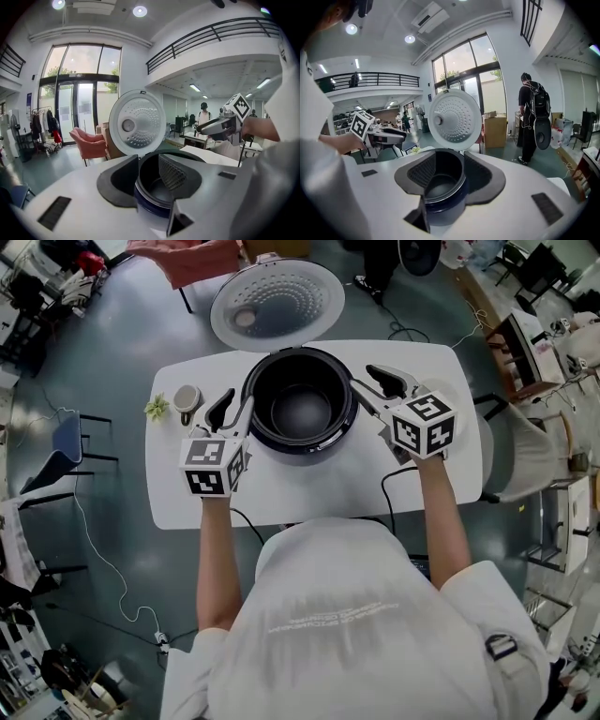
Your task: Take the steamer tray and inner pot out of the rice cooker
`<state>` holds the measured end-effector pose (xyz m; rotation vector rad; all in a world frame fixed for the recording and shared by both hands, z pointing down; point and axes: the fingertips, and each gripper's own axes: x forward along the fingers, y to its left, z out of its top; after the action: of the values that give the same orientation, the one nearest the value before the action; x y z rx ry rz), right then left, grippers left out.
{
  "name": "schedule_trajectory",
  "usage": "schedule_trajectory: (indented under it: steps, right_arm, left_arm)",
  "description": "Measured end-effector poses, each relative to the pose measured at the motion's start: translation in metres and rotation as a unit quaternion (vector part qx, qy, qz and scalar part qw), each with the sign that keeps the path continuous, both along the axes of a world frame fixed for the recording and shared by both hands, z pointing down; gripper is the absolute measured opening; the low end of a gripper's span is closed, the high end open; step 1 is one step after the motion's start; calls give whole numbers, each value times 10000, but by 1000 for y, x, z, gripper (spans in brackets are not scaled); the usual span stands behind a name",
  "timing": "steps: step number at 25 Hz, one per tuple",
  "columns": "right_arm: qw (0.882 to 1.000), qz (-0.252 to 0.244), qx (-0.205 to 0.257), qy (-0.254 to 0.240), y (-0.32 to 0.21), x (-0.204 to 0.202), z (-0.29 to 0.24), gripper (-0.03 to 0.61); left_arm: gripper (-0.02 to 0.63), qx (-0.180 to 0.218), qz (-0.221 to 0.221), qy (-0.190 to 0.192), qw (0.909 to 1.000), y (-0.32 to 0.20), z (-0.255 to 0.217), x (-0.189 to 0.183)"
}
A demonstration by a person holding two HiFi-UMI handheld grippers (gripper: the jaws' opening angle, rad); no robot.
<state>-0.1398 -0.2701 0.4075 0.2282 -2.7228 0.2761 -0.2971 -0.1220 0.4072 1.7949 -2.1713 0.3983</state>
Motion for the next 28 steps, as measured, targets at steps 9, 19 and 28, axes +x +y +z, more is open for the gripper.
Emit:
schedule_trajectory:
  steps: [9,19,28]
  right_arm:
    - [9977,26,-442,519,-4,-6,50,201]
    - [9919,157,-798,980,-15,-9,91,202]
    - [9890,113,-904,1165,-6,-12,105,198]
  left_arm:
    - [149,-636,-3,416,9971,-6,58,0]
    - [150,-1127,-169,522,9921,-11,92,-6]
    - [166,-1174,-265,775,9897,-3,100,-9]
